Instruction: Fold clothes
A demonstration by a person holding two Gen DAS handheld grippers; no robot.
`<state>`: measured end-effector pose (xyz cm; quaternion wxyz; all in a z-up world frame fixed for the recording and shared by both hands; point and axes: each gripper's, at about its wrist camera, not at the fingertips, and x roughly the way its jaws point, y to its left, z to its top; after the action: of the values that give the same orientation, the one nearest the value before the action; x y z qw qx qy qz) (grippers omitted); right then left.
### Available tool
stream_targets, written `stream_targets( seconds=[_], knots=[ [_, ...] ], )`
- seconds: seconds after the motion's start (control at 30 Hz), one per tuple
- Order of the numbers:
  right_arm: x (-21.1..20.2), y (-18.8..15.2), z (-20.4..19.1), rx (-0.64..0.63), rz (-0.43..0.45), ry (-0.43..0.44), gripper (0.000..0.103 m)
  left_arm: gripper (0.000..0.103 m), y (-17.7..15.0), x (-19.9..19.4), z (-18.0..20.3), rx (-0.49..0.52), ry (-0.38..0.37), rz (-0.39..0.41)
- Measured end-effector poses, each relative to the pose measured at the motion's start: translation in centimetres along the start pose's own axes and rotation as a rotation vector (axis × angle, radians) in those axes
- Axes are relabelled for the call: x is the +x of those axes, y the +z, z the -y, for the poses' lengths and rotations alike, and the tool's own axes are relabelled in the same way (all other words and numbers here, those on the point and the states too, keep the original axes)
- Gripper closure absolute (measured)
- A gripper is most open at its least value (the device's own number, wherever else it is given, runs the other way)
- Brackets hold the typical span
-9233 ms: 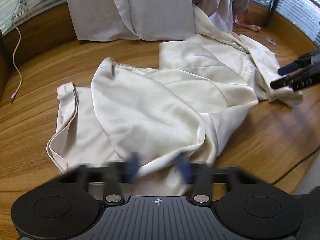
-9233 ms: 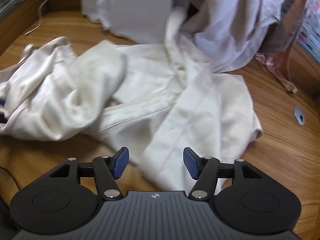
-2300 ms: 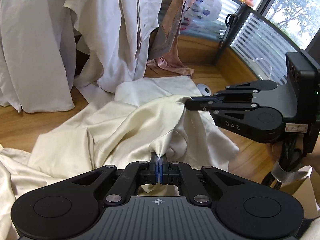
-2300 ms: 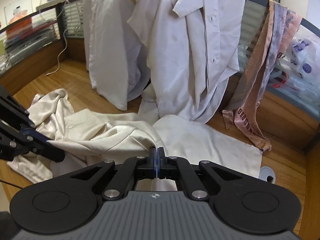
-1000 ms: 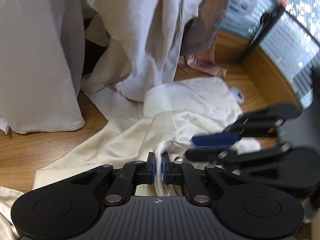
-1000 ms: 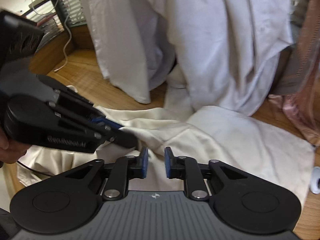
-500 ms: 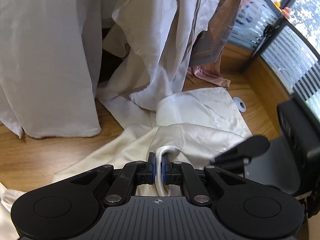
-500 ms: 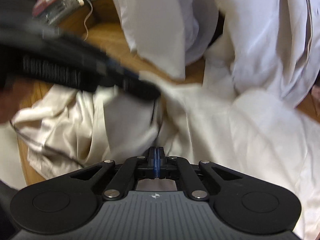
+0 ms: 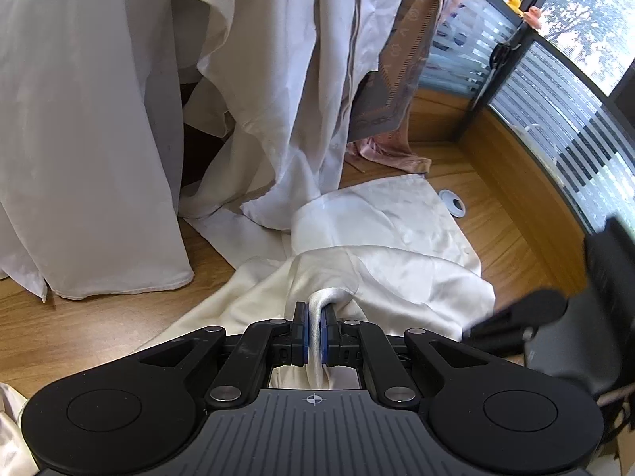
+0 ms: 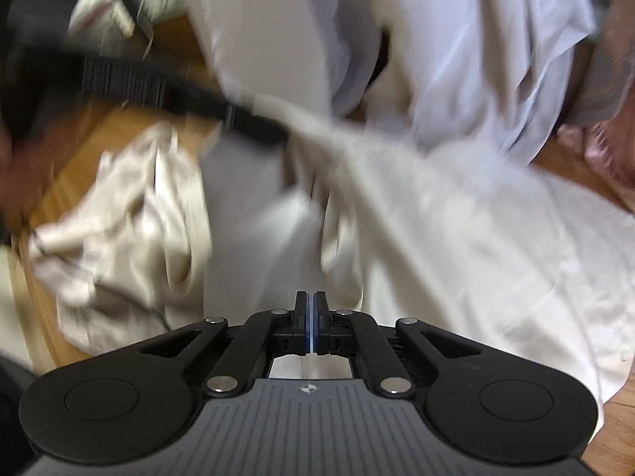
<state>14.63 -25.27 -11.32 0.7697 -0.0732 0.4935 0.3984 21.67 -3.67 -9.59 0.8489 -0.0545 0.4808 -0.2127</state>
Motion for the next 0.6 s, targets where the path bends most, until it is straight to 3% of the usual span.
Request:
stream_targets(
  seconds=[0.07,0.13,0.37,0.4,0.5,0.6],
  knots=[
    [-0.3,1.2,0.4,0.046,0.044,0.027,0.095,0.095,0.0,-0.1,0.1,0.004,-0.003,0.0],
    [-0.4,2.3,0.8,0.09,0.078,0.055,0.081,0.095,-0.1,-0.2,0.3,0.009,-0.006,0.001],
    [1.7,4.2,0.3,0.092,0.056,0.039,0.077,0.095,-0.2,-0.9,0.8,0.022,-0.005,0.014],
    [1.9,4.3,0.2,0.088,0.05,0.022,0.077,0.095,-0.2,-1.1,0.9,0.022,0.002,0.019],
    [1.9,3.5,-0.1,0.078,0.027,-0.041,0.1,0.095,-0.2,-1.4,1.0,0.011,0.025,0.024],
    [-0.6,2.8,0.3,0.102,0.055,-0.069,0.101,0.095,-0.1,-1.7,1.2,0.008,0.041,0.026]
  ],
)
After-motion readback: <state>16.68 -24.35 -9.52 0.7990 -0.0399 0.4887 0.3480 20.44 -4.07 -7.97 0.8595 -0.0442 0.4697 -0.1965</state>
